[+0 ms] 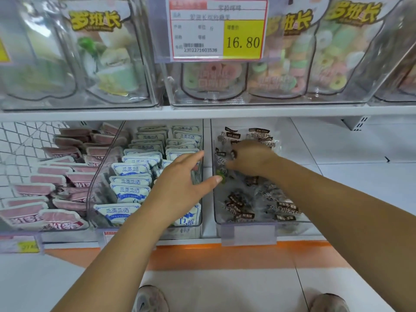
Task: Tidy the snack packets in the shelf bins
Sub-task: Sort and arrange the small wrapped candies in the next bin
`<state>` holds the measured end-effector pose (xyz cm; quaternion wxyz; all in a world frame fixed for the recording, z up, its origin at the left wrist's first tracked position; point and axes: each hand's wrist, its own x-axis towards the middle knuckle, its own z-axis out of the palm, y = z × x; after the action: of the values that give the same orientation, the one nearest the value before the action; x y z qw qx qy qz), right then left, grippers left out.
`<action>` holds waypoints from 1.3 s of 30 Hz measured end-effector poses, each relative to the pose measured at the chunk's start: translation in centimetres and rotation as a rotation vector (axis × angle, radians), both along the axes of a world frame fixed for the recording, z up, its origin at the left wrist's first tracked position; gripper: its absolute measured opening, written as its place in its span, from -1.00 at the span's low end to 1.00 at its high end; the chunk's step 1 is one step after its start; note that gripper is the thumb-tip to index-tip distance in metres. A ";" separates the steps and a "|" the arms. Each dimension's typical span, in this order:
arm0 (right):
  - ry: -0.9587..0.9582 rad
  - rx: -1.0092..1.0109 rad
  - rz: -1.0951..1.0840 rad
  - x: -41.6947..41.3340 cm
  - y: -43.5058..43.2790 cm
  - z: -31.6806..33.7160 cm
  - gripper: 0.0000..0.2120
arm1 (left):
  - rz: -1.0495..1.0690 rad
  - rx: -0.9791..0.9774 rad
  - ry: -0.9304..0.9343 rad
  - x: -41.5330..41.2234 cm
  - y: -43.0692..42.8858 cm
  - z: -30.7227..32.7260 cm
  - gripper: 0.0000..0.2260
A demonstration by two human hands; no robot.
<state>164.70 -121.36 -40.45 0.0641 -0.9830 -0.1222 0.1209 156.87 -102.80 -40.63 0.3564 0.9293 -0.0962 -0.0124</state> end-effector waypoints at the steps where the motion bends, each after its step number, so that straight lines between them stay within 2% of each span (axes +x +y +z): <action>1: 0.020 0.071 -0.017 0.0 -0.7 0.4 -0.78 | -0.001 -0.021 0.002 0.0 0.0 0.0 -0.34; 4: -0.006 0.362 -0.143 -1.0 -2.8 2.1 -0.78 | -0.005 -0.089 -0.010 0.0 -0.1 0.0 -0.35; 8: -0.020 0.866 -0.309 -3.4 -4.5 4.0 -0.90 | 0.018 -0.113 -0.068 0.3 -0.9 0.3 -0.34; 13: 0.002 1.112 -0.303 -6.1 -6.1 4.6 -0.80 | -0.029 -0.141 -0.053 0.7 -2.6 1.3 -0.28; 15: 0.006 1.132 -0.269 -6.7 -6.4 4.5 -0.70 | 0.007 -0.198 -0.002 0.7 -3.1 1.6 -0.32; 18: 0.068 1.161 -0.278 -7.4 -6.9 3.7 -0.53 | 0.073 -0.335 0.020 0.9 -3.3 1.6 -0.52; 23: 0.142 1.126 -0.260 -7.9 -6.6 2.4 -0.68 | 0.165 -0.514 0.086 1.4 -2.2 1.8 -0.74; 24: 0.137 1.150 -0.275 -7.8 -6.6 2.4 -0.67 | 0.196 -0.546 0.091 1.6 -1.7 1.7 -0.72; 27: 0.140 1.229 -0.326 -7.5 -6.8 2.6 -0.62 | 0.259 -0.574 0.083 1.9 -1.0 1.7 -0.43; 30: 0.154 1.212 -0.309 -7.6 -6.9 2.7 -0.66 | 0.256 -0.591 0.045 1.5 -1.2 1.8 -0.52; 34: 0.148 1.209 -0.297 -7.7 -6.9 2.8 -0.65 | 0.241 -0.573 0.025 0.8 -1.8 2.3 -0.47; 37: 0.128 1.243 -0.329 -7.7 -7.0 3.2 -0.87 | 0.240 -0.524 -0.054 0.2 -1.7 2.9 -0.62; 39: 0.131 1.261 -0.323 -7.8 -6.7 3.4 -0.84 | 0.152 -0.479 -0.057 -0.3 -1.8 3.1 -0.63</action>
<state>156.87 -128.02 -37.08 0.6529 -0.7536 -0.0165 0.0745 156.61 -104.62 -37.56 0.5636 0.8228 -0.0363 0.0640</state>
